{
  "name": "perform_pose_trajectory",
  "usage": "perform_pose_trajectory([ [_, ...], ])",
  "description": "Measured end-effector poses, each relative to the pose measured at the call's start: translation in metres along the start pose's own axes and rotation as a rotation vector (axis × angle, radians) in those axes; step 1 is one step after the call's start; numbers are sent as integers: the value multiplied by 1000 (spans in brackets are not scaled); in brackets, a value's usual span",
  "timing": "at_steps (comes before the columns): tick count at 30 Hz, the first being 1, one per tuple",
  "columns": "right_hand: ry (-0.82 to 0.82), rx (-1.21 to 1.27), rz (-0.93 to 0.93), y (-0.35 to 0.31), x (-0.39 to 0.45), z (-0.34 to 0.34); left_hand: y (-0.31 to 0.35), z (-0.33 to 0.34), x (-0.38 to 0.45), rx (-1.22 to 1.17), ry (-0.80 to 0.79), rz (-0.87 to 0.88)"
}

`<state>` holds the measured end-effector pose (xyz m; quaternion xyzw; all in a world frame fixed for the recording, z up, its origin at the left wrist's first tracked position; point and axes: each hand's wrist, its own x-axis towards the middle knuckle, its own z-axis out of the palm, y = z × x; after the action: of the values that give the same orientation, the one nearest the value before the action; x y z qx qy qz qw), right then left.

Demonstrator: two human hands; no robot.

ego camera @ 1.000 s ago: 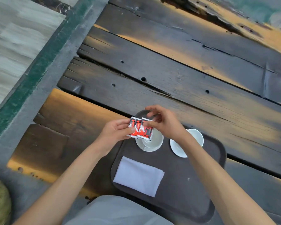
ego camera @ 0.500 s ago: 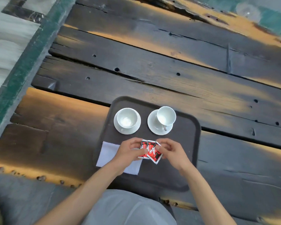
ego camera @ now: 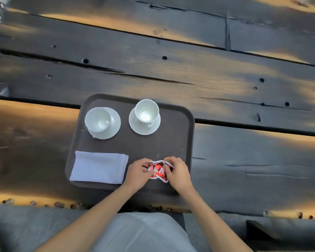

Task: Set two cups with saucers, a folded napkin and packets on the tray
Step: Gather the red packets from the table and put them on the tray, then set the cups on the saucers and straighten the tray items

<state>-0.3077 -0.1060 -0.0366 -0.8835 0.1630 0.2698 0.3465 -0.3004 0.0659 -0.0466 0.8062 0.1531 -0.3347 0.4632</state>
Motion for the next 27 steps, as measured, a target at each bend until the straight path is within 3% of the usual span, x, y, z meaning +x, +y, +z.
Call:
perform_pose_trajectory([
  [3,-9,-122,-48,-3,5,-2,0,-4,-3,142,60,46],
  [7,-34,-78,-61,-11,11,-15,7,-19,0,92,173,22],
  [14,-12,174,-63,-49,52,-53,49,-72,24,-536,268,-67],
  [19,-77,556,98,-84,96,-57,75,-91,53,-653,216,-107],
  [27,-77,805,213,-106,126,-48,78,-91,85,-594,236,-110],
])
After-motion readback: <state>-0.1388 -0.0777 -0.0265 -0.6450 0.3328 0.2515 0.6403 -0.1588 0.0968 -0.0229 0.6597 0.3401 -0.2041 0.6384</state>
